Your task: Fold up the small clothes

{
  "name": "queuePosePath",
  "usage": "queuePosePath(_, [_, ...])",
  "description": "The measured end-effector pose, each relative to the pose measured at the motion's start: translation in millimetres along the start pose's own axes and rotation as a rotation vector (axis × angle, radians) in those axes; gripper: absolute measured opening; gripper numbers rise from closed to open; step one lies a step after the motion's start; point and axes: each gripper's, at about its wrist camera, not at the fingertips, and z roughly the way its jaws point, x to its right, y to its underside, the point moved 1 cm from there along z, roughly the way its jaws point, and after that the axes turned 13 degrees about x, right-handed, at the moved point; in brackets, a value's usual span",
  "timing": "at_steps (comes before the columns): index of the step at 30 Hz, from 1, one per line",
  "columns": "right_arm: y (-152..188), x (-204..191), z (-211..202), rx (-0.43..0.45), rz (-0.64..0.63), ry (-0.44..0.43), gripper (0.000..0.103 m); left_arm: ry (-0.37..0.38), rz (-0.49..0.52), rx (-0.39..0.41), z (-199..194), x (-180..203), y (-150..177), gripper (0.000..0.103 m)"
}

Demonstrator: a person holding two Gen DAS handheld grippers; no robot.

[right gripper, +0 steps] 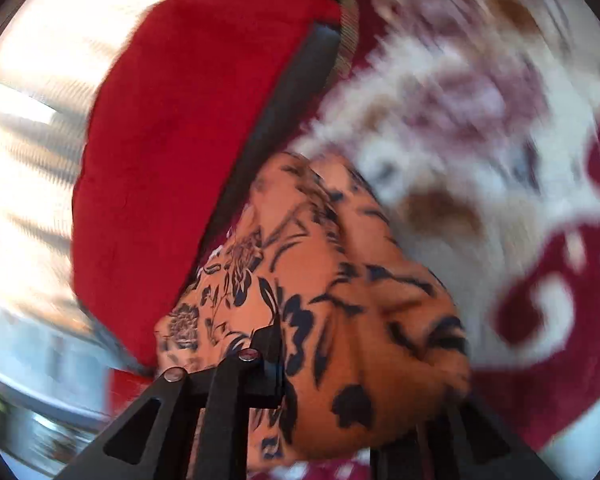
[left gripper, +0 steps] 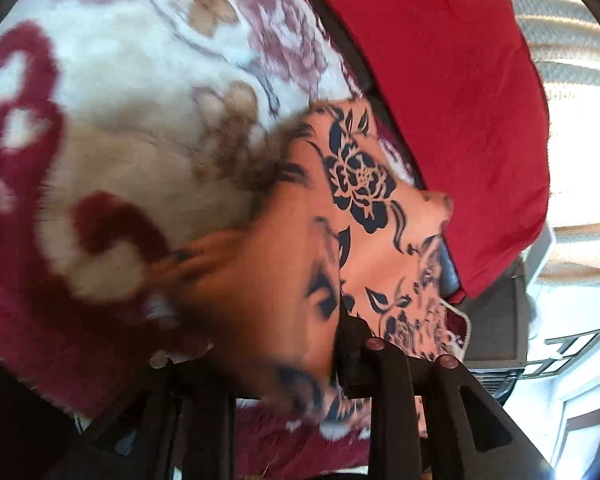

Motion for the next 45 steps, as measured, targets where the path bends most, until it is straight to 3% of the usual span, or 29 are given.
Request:
queuePosePath(3, [-10.7, 20.2, -17.6, -0.032, 0.087, -0.009, 0.024, 0.008, 0.057, 0.046, -35.6, 2.1, -6.8, 0.027])
queuePosePath(6, [-27.9, 29.4, -49.5, 0.066, 0.045, 0.049, 0.027, 0.006, 0.138, 0.122, -73.2, 14.7, -13.1, 0.027])
queuePosePath(8, [-39.3, 32.1, -70.3, 0.177, 0.010, 0.106, 0.027, -0.003, 0.183, 0.162, -80.1, 25.8, -21.7, 0.028])
queuePosePath(10, [-47.7, 29.1, -86.6, 0.256, 0.003, 0.100, 0.027, -0.012, 0.222, 0.204, -81.0, 37.1, -30.5, 0.035])
queuePosePath(12, [-50.1, 20.7, -89.1, 0.264, -0.014, 0.059, 0.027, -0.026, 0.246, 0.234, -74.7, 47.4, -37.5, 0.041])
queuePosePath(15, [-44.9, -0.1, -70.7, 0.221, -0.067, -0.014, 0.027, -0.063, 0.271, 0.275, -60.4, 63.7, -53.4, 0.043])
queuePosePath(16, [-40.1, -9.1, -60.3, 0.195, -0.080, -0.026, 0.027, -0.072, 0.271, 0.300, -57.3, 66.4, -58.1, 0.051])
queuePosePath(17, [-35.2, -17.0, -48.3, 0.168, -0.086, -0.032, 0.027, -0.078, 0.273, 0.320, -49.1, 69.8, -64.1, 0.067])
queuePosePath(18, [-31.6, -19.0, -42.7, 0.151, -0.089, -0.039, 0.027, -0.084, 0.285, 0.310, -39.2, 73.4, -69.4, 0.073])
queuePosePath(21, [-19.1, -38.0, -5.0, 0.084, -0.123, -0.082, 0.027, -0.110, 0.265, 0.268, -2.2, 72.2, -89.7, 0.074])
queuePosePath(24, [-3.2, -46.7, 27.7, 0.013, -0.140, -0.181, 0.027, -0.152, 0.262, 0.159, 41.5, 69.0, -101.1, 0.074])
queuePosePath(27, [10.8, -45.2, 52.7, -0.086, -0.132, -0.194, 0.027, -0.132, 0.300, 0.131, 68.0, 74.4, -100.6, 0.074])
queuePosePath(32, [18.4, -38.6, 71.5, -0.133, -0.145, -0.134, 0.026, -0.184, 0.375, 0.099, 100.0, 85.3, -96.2, 0.074])
queuePosePath(35, [21.5, -31.6, 80.8, -0.148, -0.118, -0.128, 0.026, -0.187, 0.413, 0.074, 115.1, 88.4, -89.7, 0.071])
queuePosePath(38, [22.5, -32.1, 84.6, -0.148, -0.136, -0.126, 0.026, -0.251, 0.515, 0.085, 121.0, 93.5, -84.5, 0.045])
queuePosePath(40, [22.6, -34.0, 86.1, -0.148, -0.148, -0.122, 0.026, -0.246, 0.512, 0.098, 120.3, 90.1, -86.9, 0.019])
queuePosePath(41, [23.3, -35.3, 86.3, -0.145, -0.155, -0.119, 0.026, -0.228, 0.490, 0.105, 118.5, 87.5, -89.5, 0.012])
queuePosePath(45, [27.1, -41.0, 86.5, -0.130, -0.179, -0.102, 0.026, -0.176, 0.435, 0.184, 98.0, 84.8, -99.2, 0.009])
